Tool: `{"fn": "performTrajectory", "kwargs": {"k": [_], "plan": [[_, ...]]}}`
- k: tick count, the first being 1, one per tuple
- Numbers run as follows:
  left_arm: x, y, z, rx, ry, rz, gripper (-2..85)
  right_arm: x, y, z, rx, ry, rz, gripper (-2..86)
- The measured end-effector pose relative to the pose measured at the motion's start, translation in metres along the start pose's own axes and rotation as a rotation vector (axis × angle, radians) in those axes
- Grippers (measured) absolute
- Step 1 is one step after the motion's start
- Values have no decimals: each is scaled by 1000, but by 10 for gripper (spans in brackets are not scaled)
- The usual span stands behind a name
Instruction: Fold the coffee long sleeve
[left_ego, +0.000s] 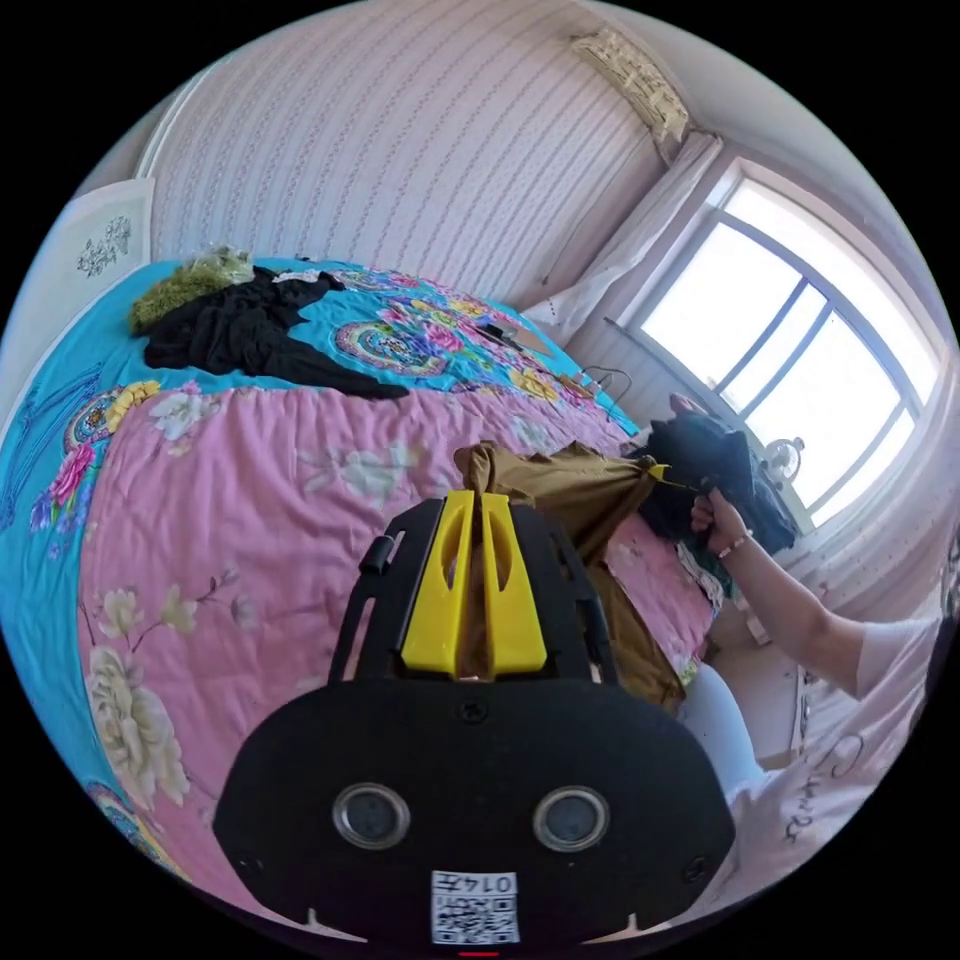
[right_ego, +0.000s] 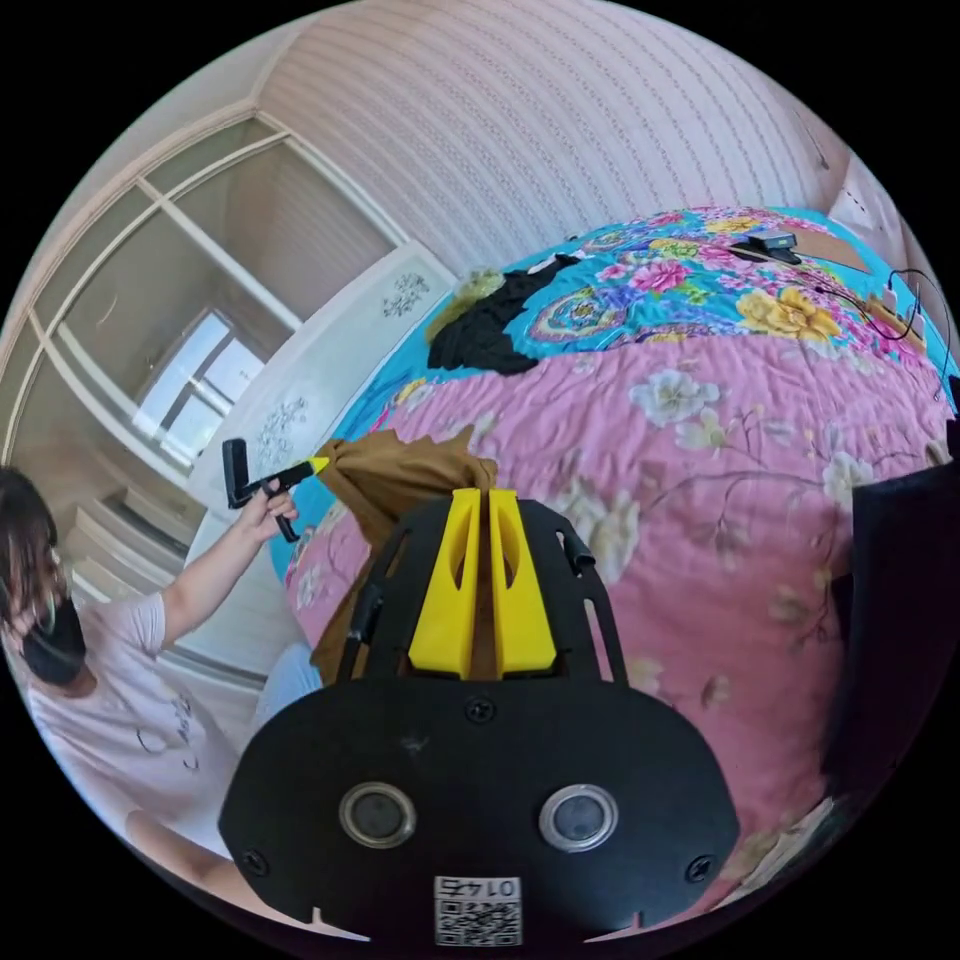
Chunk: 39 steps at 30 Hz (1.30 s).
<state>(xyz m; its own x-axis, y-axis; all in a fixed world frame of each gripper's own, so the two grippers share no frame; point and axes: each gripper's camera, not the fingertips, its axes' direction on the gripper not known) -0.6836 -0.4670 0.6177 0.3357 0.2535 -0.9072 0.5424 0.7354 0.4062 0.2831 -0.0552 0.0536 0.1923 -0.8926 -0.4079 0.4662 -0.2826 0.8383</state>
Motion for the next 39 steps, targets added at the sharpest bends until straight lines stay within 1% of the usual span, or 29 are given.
{"fn": "performTrajectory", "kwargs": {"k": [3, 5, 6, 8, 10, 11, 14, 18, 21, 23, 26, 28, 29, 30, 31, 33, 35, 37, 39], "plan": [[20, 63, -22, -50, 46, 24, -10, -27, 69, -12, -91, -28, -48, 6], [32, 124, -33, -96, 82, -19, -10, -43, 130, -10, -172, -34, -38, 6], [35, 140, -35, -109, 84, -37, -10, -45, 146, -8, -189, -35, -30, 6], [44, 200, -34, -157, 87, -112, -10, -49, 201, 6, -255, -34, 32, 7], [49, 236, -28, -209, 43, -149, -10, -48, 234, 18, -305, -40, 99, 7], [51, 254, -26, -217, 6, -167, -9, -49, 251, 21, -298, -52, 124, 8], [54, 281, -25, -173, -26, -233, -8, -51, 273, 16, -273, -23, 178, 12], [48, 286, -39, -196, -92, -321, -6, -64, 274, -9, -236, 41, 165, 21], [61, 274, -58, -146, -142, -257, -5, -94, 253, -16, -196, 99, 55, 36], [81, 255, -49, -130, -117, -160, 4, -120, 224, 11, -221, 105, -36, 65], [98, 233, -11, -161, -72, -121, 50, -137, 194, 65, -295, 89, -65, 95], [100, 228, 17, -219, -78, -134, 52, -136, 188, 98, -370, 149, -43, 88], [99, 228, 34, -281, -107, -155, 40, -132, 188, 115, -422, 181, -17, 75], [98, 229, 41, -311, -120, -167, 29, -130, 190, 119, -429, 183, -9, 69], [99, 233, 49, -350, -111, -160, 13, -131, 192, 115, -407, 160, -10, 51], [104, 238, 42, -333, -60, -121, 0, -137, 198, 97, -372, 57, -61, 32], [113, 251, 24, -351, 41, -59, -4, -146, 213, 69, -381, -110, -142, 24], [117, 266, 9, -390, 88, -25, -1, -147, 229, 52, -418, -127, -163, 25], [115, 281, -5, -423, 71, -36, 10, -144, 242, 35, -417, -112, -156, 28]]}}
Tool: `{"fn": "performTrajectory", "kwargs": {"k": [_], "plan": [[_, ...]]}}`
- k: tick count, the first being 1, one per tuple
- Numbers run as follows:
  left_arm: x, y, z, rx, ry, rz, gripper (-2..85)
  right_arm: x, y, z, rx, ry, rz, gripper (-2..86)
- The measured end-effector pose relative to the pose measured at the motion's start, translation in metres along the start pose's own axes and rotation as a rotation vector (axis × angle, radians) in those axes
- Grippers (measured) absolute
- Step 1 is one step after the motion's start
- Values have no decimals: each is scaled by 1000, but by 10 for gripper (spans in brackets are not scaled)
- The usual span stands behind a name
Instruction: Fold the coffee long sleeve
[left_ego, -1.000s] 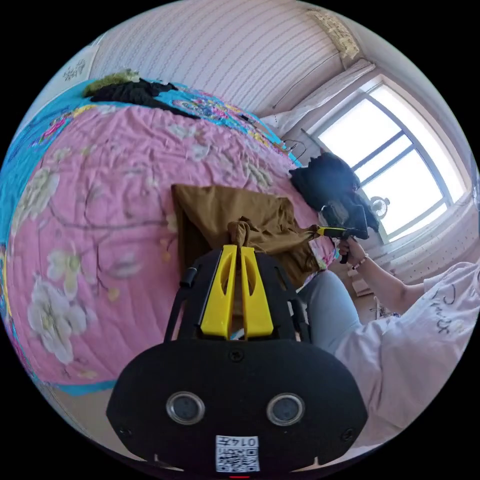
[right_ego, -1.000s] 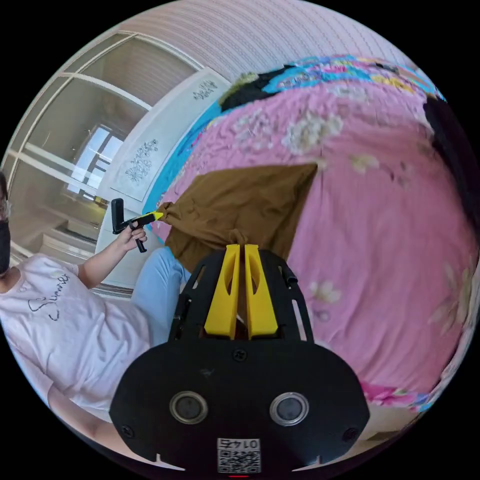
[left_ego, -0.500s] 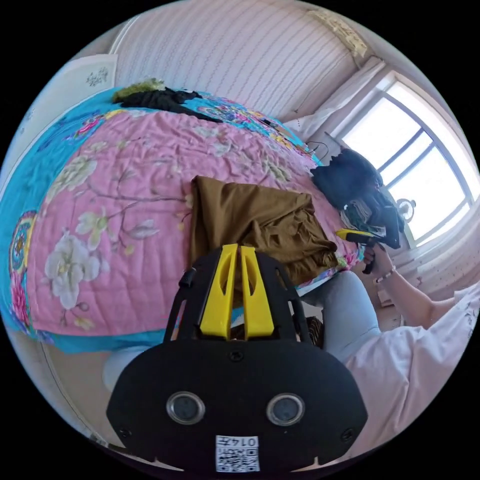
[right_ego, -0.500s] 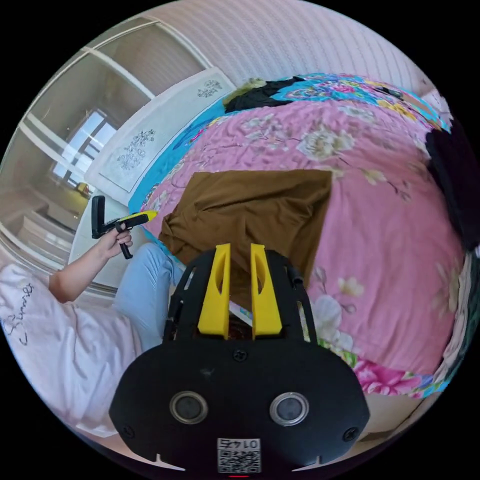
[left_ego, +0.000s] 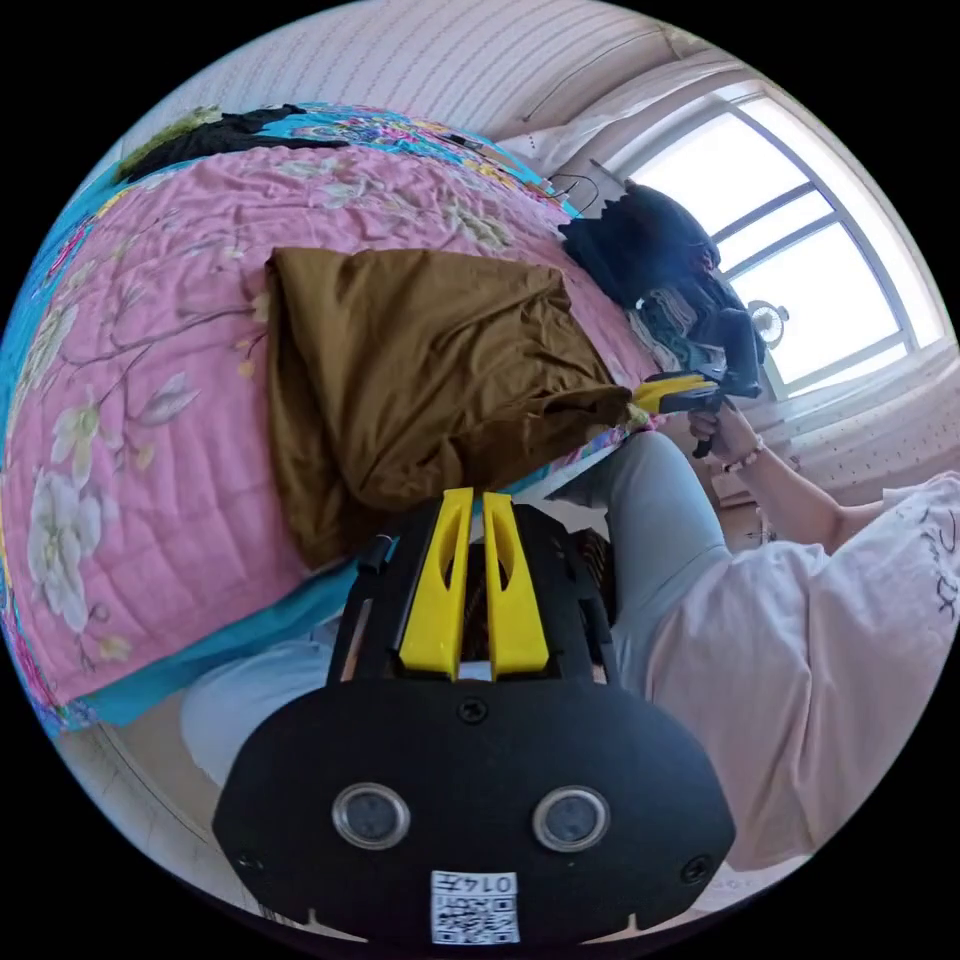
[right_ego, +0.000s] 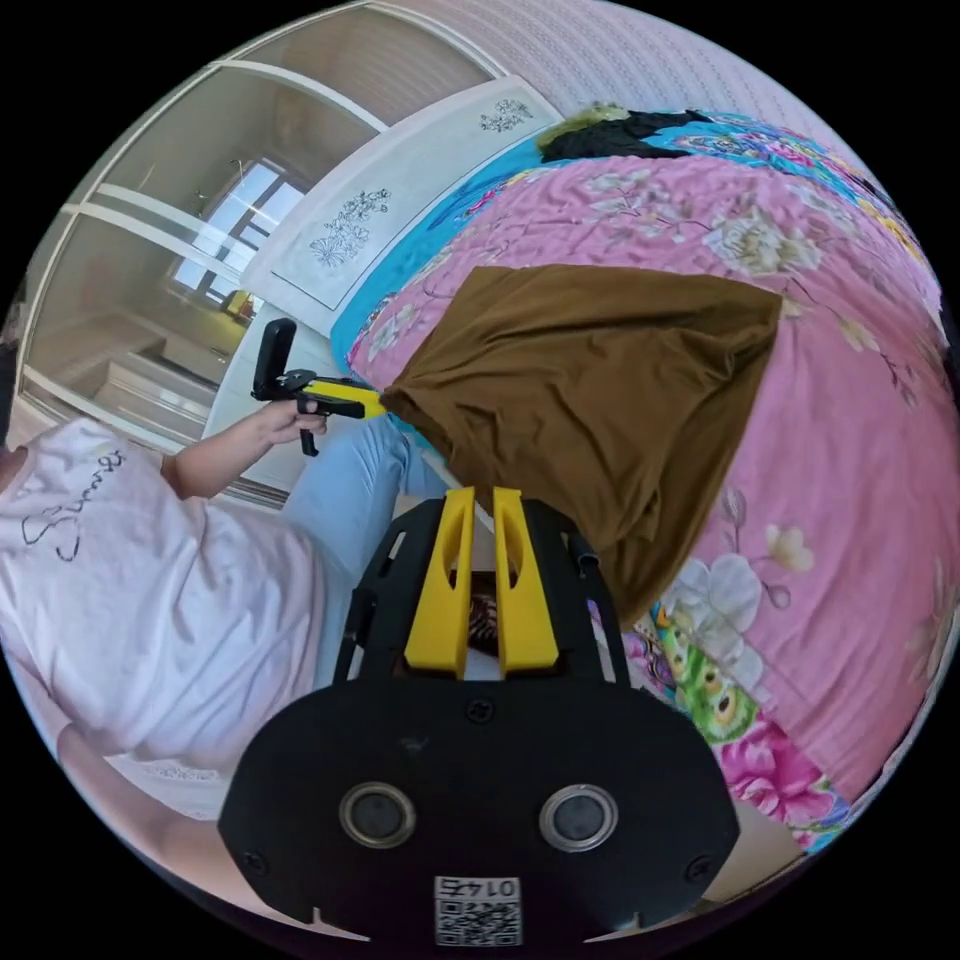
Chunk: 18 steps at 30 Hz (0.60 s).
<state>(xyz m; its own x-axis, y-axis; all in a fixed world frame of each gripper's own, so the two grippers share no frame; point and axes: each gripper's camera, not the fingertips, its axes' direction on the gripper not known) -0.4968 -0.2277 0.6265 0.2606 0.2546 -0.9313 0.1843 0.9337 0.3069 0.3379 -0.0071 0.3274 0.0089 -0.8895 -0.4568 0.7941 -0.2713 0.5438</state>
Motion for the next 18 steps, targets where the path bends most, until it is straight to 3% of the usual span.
{"fn": "performTrajectory", "kwargs": {"k": [4, 12, 15, 18], "plan": [[-8, 15, -21, -1, -104, -14, 31, 20, 5, -29, 68, 16, 76, 40], [-49, -69, -23, 276, -206, -189, 75, 93, -94, -33, 220, 248, 314, 103], [-65, -101, 5, 242, -245, -245, 67, 128, -117, -13, 176, 188, 421, 60], [-75, -113, 27, 130, -177, -298, 7, 113, -130, -27, 225, 148, 328, 14]]}}
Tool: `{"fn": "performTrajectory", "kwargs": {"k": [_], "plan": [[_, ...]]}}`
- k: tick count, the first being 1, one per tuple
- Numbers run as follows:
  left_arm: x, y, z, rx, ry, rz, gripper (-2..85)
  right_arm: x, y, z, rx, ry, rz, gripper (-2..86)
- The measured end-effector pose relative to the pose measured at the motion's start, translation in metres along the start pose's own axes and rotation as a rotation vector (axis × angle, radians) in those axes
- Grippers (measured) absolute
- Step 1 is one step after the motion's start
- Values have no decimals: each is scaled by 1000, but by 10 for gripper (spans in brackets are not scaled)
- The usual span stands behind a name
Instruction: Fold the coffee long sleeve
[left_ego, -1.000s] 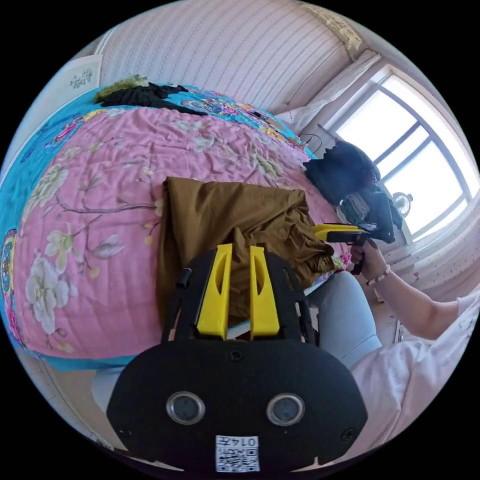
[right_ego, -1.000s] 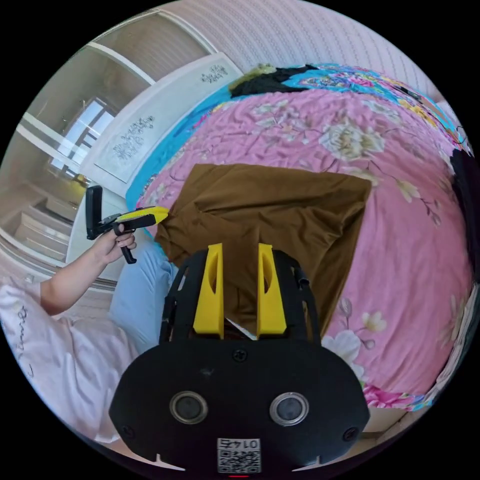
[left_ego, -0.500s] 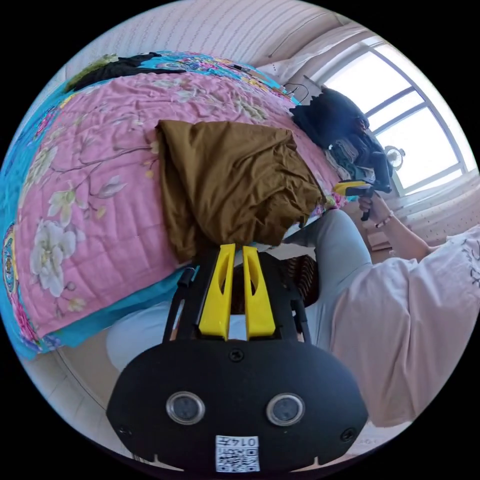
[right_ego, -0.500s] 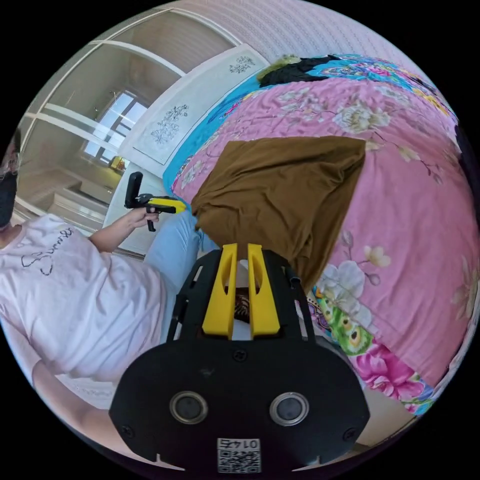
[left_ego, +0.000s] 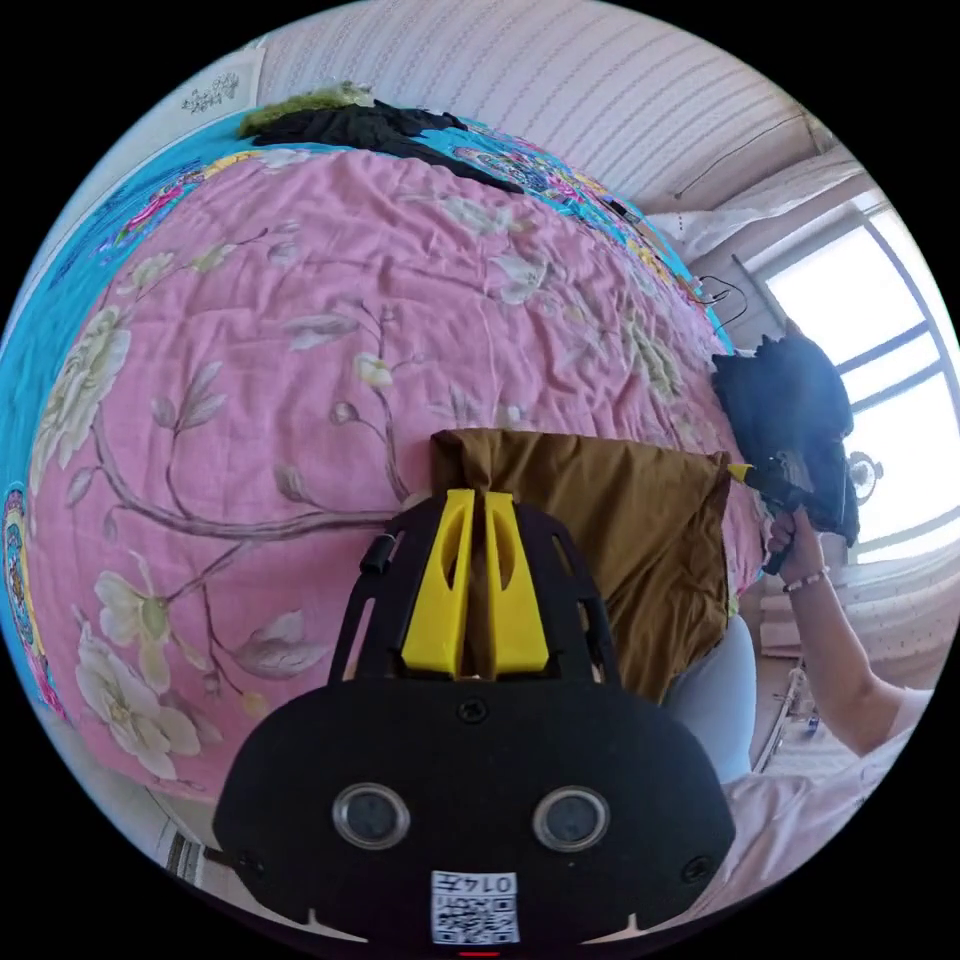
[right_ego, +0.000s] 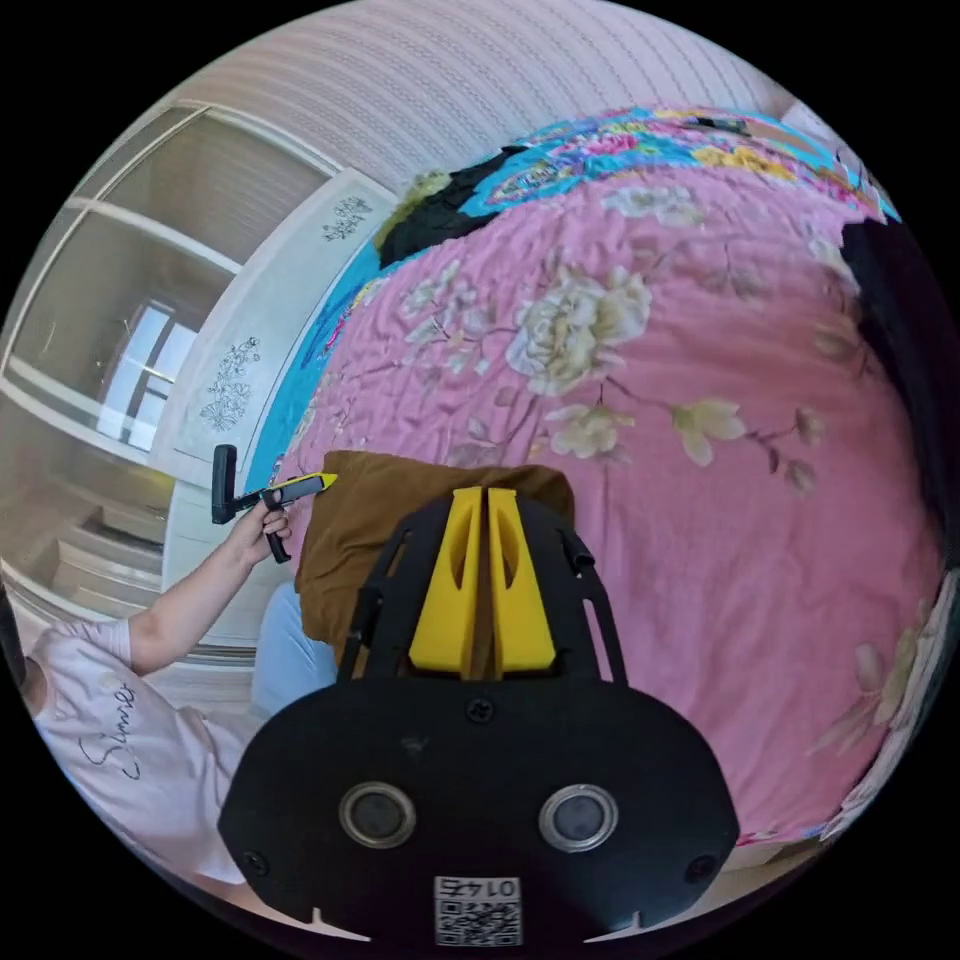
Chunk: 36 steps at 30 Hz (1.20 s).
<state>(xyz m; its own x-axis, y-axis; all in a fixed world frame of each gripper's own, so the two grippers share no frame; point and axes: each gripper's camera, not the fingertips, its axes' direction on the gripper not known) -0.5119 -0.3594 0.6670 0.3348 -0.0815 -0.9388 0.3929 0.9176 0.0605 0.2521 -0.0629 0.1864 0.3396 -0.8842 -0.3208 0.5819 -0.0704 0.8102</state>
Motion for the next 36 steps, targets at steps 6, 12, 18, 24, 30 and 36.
{"fn": "performTrajectory", "kwargs": {"k": [6, 12, 18, 24, 30, 36], "plan": [[21, -12, -13, 143, -119, 80, -8, -12, -41, -5, 21, 102, -76, 2], [10, -21, 26, 30, -136, 48, 11, 27, -51, 65, -142, 256, 107, -2], [13, 23, -8, 104, -130, 77, 51, -22, 0, 35, 34, 104, -46, -3], [82, 128, -14, 105, 62, 279, -2, -128, 89, 96, -185, 141, -288, -3], [115, 204, 48, 35, -126, 336, -9, -132, 130, 158, -282, 196, -209, -3], [134, 218, 24, 14, -111, 297, -9, -171, 117, 149, -362, 254, -297, -4]]}}
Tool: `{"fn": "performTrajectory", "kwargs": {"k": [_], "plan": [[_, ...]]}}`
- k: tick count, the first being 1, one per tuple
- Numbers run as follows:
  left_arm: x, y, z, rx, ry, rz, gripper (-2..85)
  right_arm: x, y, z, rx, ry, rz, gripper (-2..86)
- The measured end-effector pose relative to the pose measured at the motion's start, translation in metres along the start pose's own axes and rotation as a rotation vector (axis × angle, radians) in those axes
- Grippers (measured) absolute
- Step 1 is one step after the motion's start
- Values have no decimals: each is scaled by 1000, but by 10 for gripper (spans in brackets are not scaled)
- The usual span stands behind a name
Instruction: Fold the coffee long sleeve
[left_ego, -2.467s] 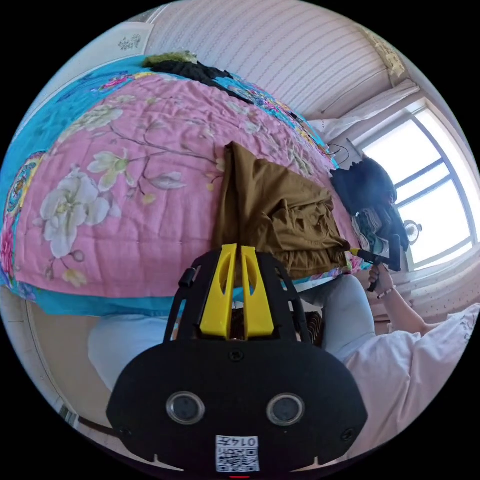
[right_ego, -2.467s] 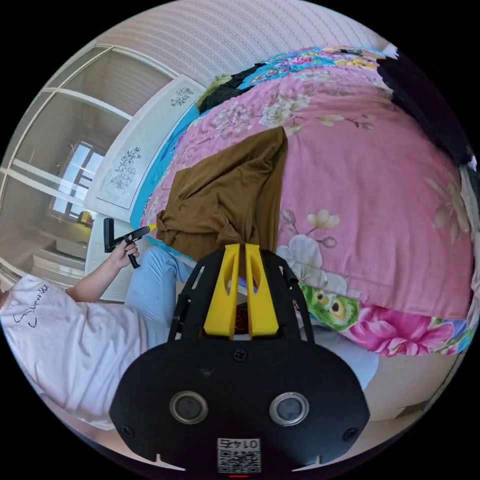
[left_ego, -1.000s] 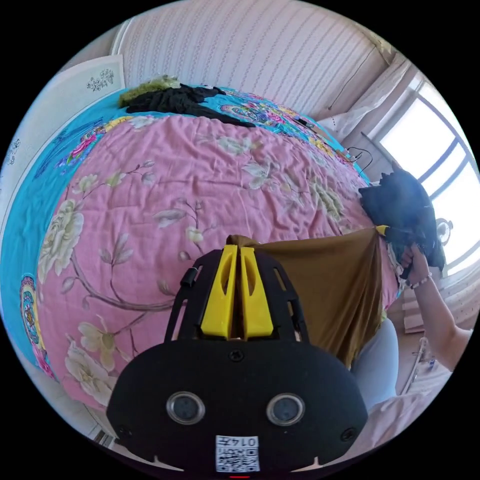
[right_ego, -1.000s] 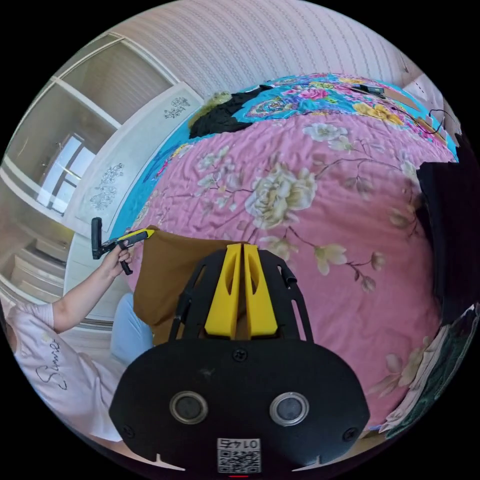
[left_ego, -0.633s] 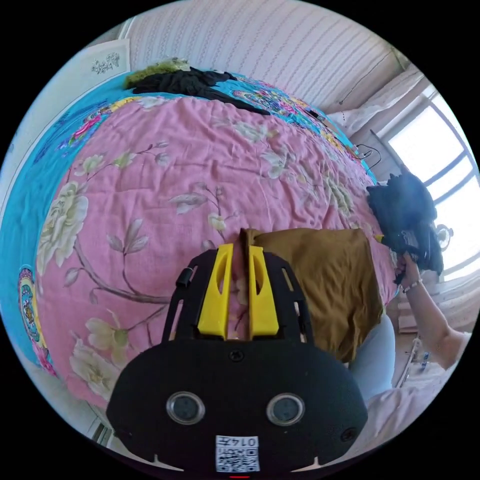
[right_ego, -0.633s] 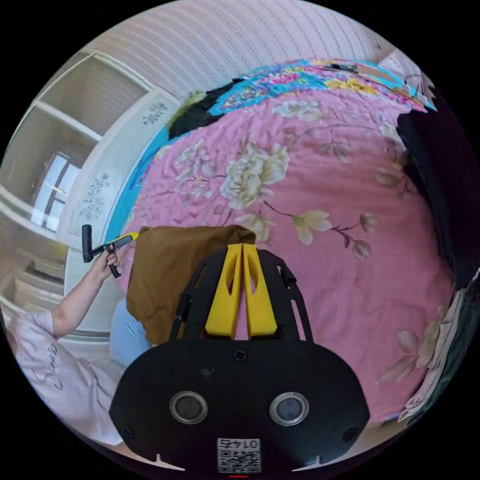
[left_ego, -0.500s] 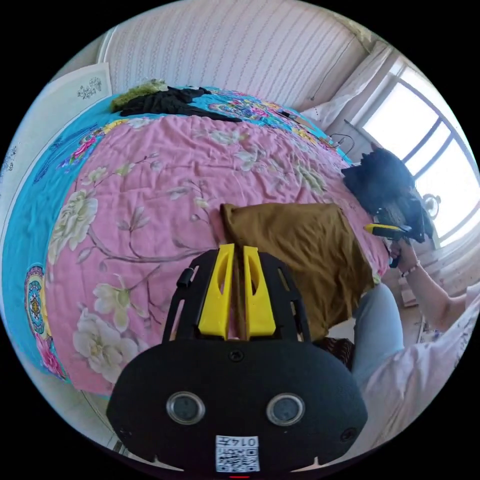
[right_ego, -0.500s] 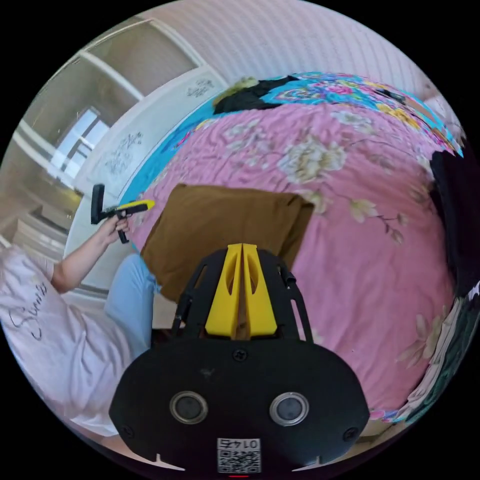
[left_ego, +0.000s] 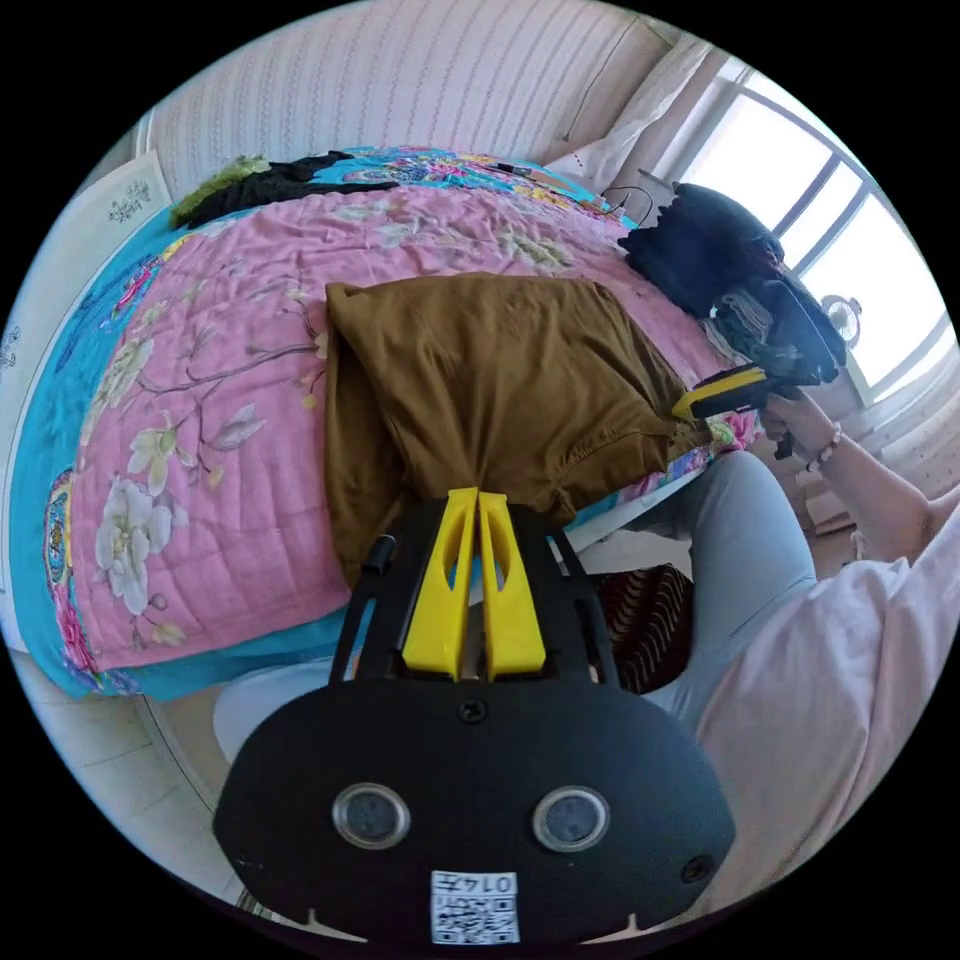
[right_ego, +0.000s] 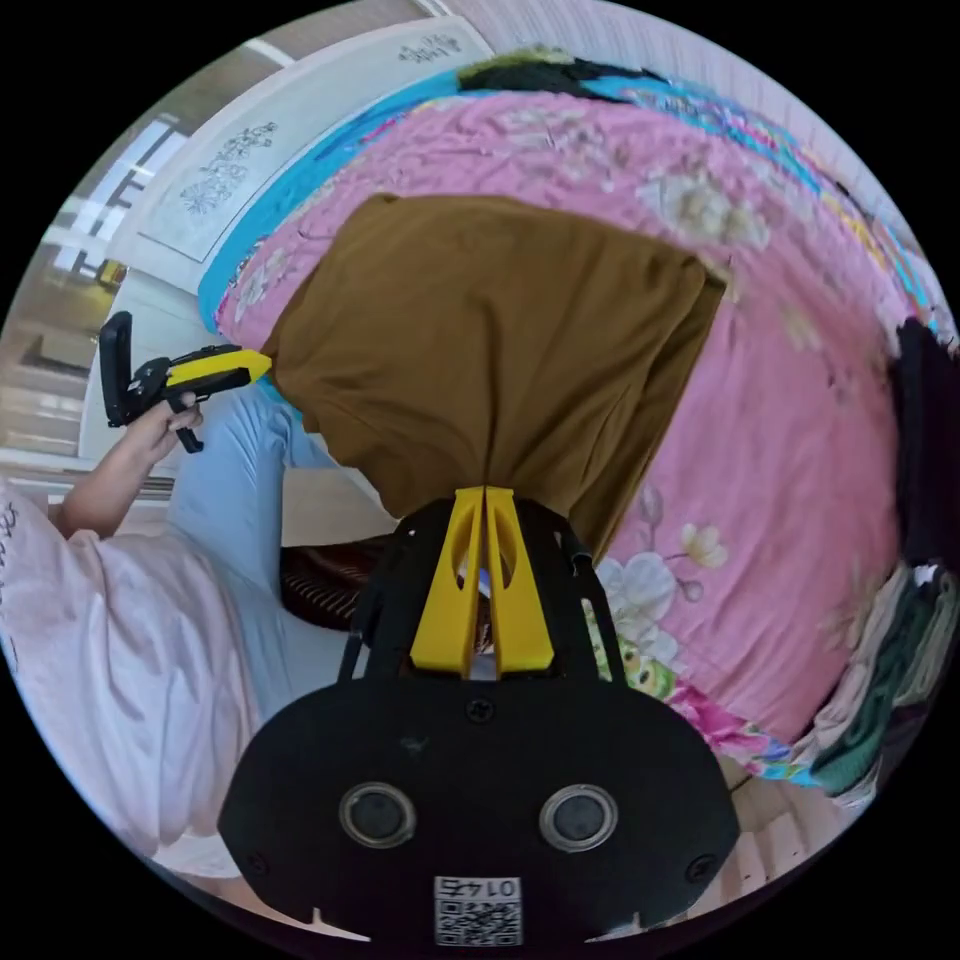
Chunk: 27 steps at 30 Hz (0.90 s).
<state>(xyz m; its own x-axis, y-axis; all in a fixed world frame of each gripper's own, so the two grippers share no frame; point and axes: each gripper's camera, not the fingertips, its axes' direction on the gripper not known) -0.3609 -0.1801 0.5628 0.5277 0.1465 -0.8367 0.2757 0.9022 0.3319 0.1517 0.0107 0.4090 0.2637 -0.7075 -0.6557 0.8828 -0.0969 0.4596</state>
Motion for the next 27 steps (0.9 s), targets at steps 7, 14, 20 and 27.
{"fn": "performTrajectory", "kwargs": {"k": [7, 14, 20, 27], "plan": [[88, -2, -3, 214, -97, 231, 15, -63, -111, -20, 146, 141, -209, -4], [154, -21, 94, 24, -90, 407, -9, -72, -230, 88, -214, 261, -138, -5], [156, -10, 113, 45, 10, 373, -10, -78, -239, 86, -262, 283, -166, -8], [177, 0, 115, -9, 10, 402, -10, -61, -259, 60, -248, 277, -171, -6]]}}
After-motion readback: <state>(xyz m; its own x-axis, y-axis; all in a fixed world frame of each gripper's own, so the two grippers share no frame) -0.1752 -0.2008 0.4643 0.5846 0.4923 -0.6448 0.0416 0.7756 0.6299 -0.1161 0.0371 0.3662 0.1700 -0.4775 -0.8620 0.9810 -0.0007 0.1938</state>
